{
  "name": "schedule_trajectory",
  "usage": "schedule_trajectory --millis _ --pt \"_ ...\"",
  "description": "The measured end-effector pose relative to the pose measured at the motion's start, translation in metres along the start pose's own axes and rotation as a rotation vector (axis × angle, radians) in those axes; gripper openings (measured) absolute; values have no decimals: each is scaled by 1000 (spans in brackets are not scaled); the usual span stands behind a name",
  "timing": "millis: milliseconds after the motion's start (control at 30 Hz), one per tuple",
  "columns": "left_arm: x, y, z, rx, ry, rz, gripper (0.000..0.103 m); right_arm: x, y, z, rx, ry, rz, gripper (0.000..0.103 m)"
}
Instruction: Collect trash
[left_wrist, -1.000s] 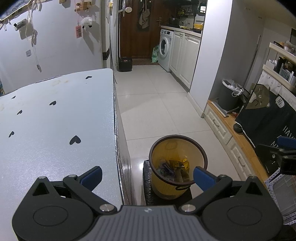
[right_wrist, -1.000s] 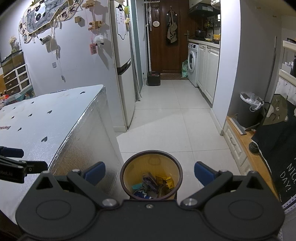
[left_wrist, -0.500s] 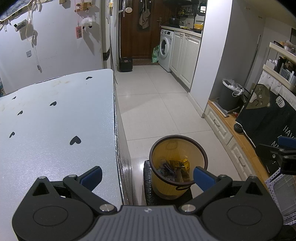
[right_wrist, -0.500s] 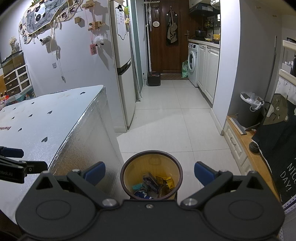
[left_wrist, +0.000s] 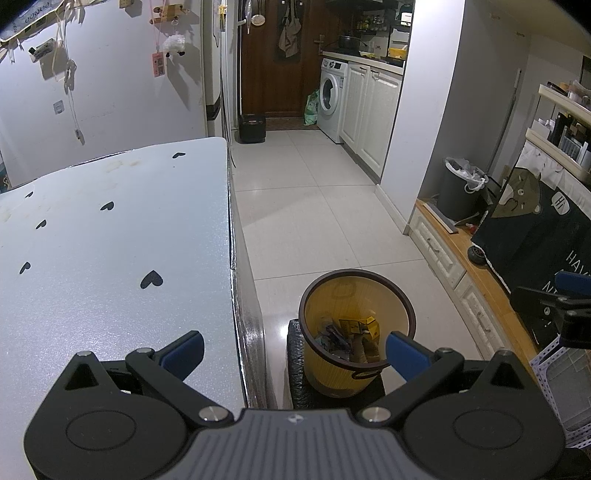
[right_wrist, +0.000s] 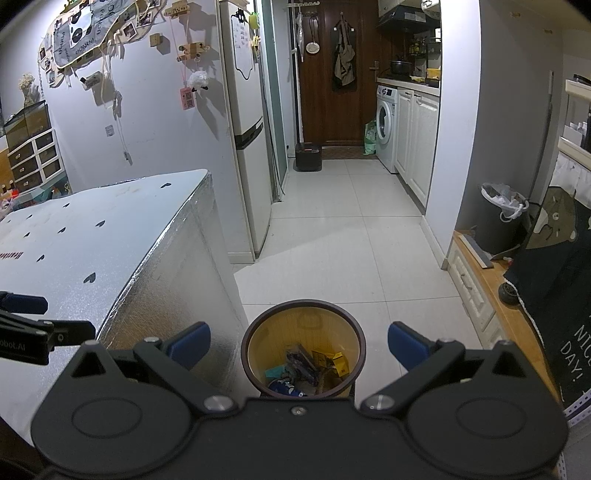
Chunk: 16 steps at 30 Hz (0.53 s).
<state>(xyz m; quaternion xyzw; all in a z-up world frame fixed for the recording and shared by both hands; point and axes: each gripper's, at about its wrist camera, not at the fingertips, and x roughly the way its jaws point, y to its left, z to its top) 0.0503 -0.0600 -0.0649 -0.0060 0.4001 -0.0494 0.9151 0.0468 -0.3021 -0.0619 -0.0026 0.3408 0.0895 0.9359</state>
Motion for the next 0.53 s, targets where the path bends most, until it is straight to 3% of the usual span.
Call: schedule_trajectory --millis 533 --pt "-1 2 1 1 0 8 103 0 0 0 1 0 2 103"
